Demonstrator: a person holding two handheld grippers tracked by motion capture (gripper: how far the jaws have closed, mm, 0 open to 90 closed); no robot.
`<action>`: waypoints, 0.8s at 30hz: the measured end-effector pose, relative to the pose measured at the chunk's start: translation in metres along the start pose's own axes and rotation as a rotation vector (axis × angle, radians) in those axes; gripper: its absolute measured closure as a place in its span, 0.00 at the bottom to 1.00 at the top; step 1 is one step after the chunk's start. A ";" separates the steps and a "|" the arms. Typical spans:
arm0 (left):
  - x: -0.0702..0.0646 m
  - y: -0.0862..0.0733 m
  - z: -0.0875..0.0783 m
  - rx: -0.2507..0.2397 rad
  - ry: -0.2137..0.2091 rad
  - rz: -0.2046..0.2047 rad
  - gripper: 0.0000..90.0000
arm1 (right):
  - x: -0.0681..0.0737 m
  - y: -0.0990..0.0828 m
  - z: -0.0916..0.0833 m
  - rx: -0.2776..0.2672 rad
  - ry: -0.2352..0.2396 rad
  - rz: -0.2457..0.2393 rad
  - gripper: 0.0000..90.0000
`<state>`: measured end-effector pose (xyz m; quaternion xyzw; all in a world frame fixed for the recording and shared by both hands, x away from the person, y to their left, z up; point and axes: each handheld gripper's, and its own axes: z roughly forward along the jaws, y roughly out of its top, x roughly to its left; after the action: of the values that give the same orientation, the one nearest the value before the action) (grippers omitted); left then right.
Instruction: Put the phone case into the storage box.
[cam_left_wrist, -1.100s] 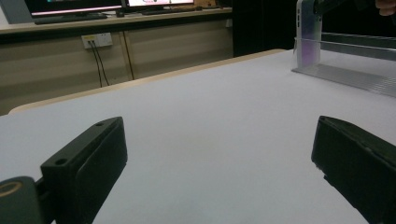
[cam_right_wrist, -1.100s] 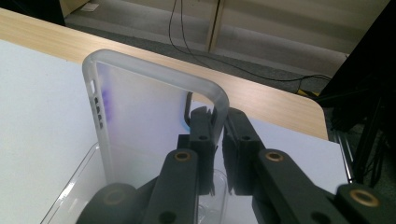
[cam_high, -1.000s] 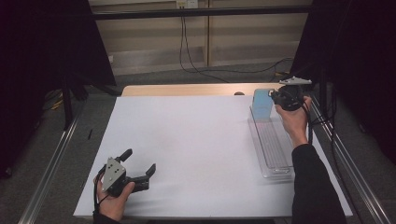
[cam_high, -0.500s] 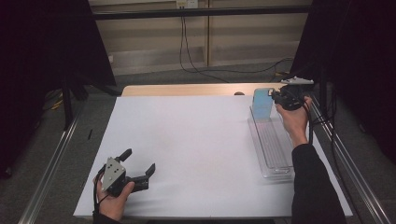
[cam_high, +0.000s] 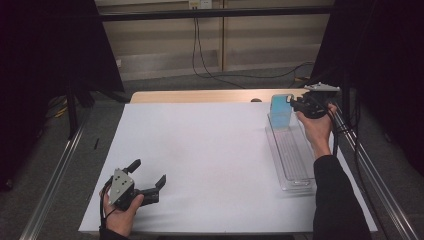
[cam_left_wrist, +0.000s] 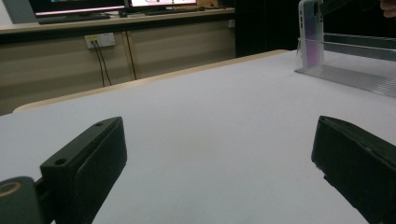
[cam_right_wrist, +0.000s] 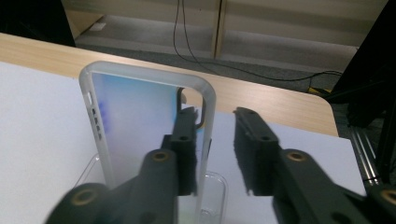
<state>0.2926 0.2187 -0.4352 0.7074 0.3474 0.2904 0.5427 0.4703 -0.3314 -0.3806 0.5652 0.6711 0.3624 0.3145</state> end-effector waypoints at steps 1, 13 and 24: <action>0.000 0.000 0.000 0.000 0.004 -0.001 0.04 | 0.000 0.000 0.000 0.001 0.002 -0.001 0.74; 0.002 0.000 0.002 -0.001 0.015 -0.003 0.04 | -0.003 -0.002 -0.004 -0.026 0.021 0.030 0.41; 0.002 0.001 0.009 0.009 0.022 -0.012 0.04 | -0.008 -0.004 -0.003 -0.042 0.038 0.073 0.07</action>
<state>0.3007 0.2147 -0.4367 0.7043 0.3590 0.2934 0.5375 0.4670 -0.3397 -0.3825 0.5756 0.6481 0.3981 0.3002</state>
